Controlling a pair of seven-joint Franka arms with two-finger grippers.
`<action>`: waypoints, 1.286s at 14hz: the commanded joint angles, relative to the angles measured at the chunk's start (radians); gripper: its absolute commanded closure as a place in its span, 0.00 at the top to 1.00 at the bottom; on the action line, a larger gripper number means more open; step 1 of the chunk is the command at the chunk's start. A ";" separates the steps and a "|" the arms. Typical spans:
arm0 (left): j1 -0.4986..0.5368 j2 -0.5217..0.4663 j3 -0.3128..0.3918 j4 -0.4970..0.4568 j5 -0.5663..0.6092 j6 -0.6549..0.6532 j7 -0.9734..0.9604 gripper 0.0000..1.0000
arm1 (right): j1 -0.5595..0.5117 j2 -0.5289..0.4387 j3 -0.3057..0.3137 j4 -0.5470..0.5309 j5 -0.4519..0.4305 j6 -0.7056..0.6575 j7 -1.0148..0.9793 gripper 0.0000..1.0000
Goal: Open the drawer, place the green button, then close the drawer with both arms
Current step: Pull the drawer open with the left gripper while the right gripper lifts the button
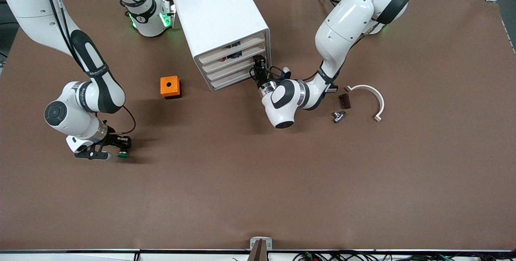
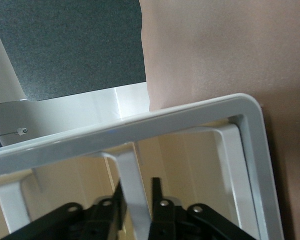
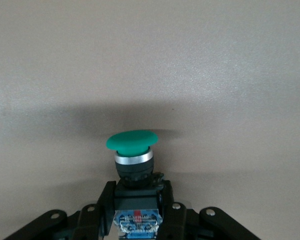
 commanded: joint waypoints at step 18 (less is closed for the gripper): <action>0.191 0.005 0.022 0.052 -0.011 0.046 -0.003 0.15 | 0.372 -0.150 0.028 0.300 0.002 -0.621 0.865 0.00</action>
